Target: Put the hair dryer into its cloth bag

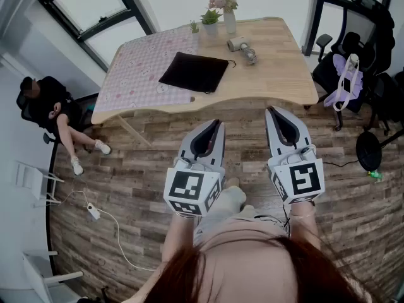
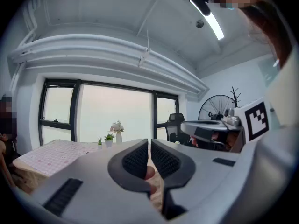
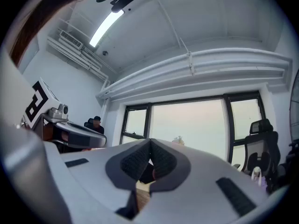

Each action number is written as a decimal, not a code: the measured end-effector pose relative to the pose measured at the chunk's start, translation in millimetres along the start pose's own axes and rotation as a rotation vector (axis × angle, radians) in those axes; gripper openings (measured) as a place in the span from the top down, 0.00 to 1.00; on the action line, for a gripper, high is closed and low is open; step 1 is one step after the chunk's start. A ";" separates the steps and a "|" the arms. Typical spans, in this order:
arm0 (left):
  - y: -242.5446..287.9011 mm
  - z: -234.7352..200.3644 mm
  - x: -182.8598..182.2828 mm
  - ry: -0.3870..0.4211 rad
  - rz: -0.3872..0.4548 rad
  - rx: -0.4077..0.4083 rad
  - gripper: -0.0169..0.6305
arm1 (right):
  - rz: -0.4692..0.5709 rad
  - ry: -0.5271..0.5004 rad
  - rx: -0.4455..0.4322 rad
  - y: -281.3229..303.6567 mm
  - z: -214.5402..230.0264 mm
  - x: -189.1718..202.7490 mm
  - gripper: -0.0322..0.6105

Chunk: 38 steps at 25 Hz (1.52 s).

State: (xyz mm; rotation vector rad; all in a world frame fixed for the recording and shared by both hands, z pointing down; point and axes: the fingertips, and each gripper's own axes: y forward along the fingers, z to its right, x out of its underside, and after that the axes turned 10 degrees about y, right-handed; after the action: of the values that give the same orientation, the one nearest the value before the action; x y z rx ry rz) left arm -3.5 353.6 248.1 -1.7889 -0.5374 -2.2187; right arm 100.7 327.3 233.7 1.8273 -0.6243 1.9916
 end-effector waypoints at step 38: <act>138.9 -136.2 30.0 -0.035 -0.015 0.149 0.94 | -0.022 -0.008 0.088 172.8 32.4 15.9 0.95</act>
State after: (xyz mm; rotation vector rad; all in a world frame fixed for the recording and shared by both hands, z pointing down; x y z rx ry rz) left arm -74.1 171.3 270.9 -1.7559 -0.7052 -2.1001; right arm 32.1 164.8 238.5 1.8858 -0.5240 2.0277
